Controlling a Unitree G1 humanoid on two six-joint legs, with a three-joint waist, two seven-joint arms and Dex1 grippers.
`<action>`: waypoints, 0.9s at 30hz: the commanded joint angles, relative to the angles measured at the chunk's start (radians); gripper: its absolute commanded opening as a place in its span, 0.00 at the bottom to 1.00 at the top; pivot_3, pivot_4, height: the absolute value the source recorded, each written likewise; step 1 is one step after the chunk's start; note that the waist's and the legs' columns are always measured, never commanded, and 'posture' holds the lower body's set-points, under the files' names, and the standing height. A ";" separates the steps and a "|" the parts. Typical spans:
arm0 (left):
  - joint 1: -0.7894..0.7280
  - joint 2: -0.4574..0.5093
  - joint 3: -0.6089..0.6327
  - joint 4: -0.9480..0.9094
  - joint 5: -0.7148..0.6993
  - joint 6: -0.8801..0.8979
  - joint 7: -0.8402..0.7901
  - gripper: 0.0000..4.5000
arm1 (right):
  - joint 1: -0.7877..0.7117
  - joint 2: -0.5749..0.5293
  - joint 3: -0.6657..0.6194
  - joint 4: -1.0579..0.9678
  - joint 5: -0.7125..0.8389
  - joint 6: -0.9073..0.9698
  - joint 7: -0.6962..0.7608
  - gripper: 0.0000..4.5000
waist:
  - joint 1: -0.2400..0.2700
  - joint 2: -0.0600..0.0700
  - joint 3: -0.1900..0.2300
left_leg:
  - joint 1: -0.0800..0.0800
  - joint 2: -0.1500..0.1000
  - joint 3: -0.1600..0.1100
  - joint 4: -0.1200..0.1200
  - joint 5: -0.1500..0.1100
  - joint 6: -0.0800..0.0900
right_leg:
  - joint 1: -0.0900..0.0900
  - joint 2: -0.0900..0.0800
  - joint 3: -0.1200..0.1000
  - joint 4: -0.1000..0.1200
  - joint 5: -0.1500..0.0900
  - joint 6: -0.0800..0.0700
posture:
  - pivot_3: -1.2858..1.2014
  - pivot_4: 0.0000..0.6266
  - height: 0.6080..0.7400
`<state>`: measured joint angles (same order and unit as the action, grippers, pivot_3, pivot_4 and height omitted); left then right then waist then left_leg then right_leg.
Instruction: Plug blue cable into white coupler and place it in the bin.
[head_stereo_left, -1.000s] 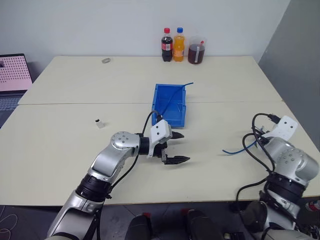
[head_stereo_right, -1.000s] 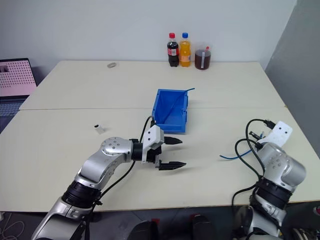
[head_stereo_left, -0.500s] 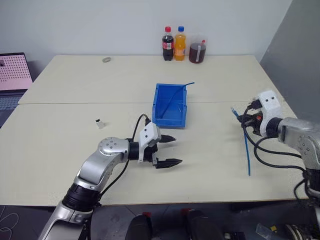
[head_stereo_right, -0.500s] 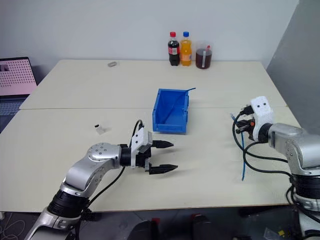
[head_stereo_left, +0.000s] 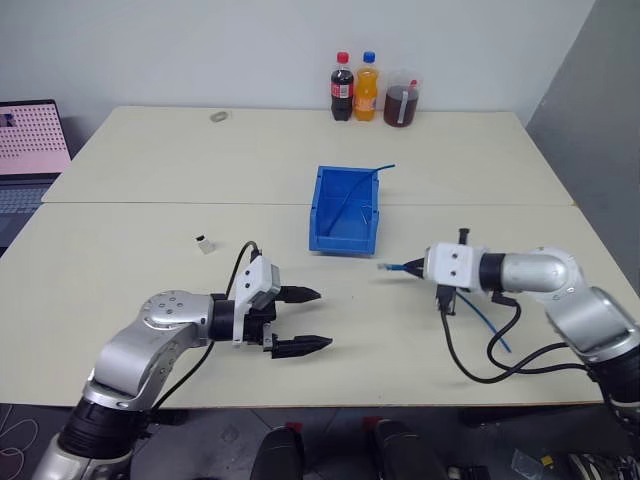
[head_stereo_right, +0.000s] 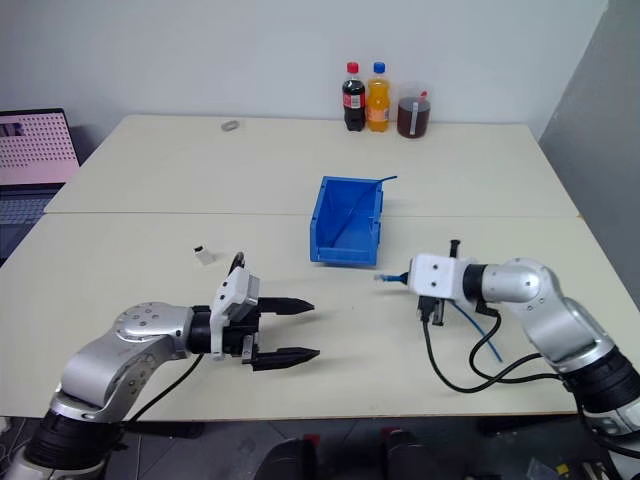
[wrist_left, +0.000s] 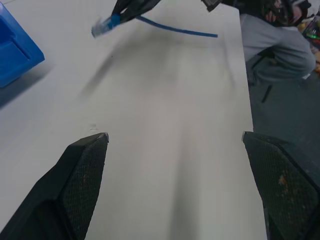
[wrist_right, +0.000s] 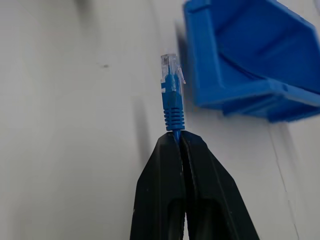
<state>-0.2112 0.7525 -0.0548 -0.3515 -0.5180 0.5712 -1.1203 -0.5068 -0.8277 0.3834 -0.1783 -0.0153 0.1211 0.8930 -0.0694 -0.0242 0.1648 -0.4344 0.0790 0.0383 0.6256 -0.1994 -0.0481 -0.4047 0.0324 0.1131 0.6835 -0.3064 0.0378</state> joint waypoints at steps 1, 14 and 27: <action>0.005 0.033 0.052 -0.043 -0.002 -0.035 0.002 1.00 | -0.041 0.043 0.011 0.043 -0.058 -0.092 0.009 0.00 | 0.004 0.000 0.000 | 0.000 0.000 0.000 0.001 0.000 0.000 | 0.000 0.000 0.000 0.000 0.000 0.000 | 0.52 0.24 1.00; 0.092 0.068 0.094 -0.073 0.033 -0.080 0.050 1.00 | -0.079 0.201 0.074 0.145 -0.143 -0.261 0.049 0.00 | 0.016 -0.001 0.001 | 0.000 0.000 0.000 0.003 0.000 0.000 | 0.000 0.000 -0.001 0.005 0.002 -0.006 | 0.52 0.24 1.00; 0.143 0.121 0.075 0.026 0.103 -0.204 -0.016 1.00 | -0.098 0.277 0.080 0.199 -0.178 -0.264 0.073 0.00 | 0.016 -0.001 0.001 | 0.003 0.000 0.000 0.004 0.000 0.000 | -0.001 0.000 -0.002 0.014 0.001 -0.009 | 0.52 0.24 1.00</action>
<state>-0.0634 0.8610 0.0089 -0.3297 -0.4249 0.3996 -1.1256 -0.5799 -0.5607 0.4643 0.0368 -0.1931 -0.1401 0.9513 -0.0537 -0.0250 0.1654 -0.4317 0.0796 0.0378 0.6295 -0.1991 -0.0484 -0.4059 0.0327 0.1107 0.6975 -0.3060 0.0290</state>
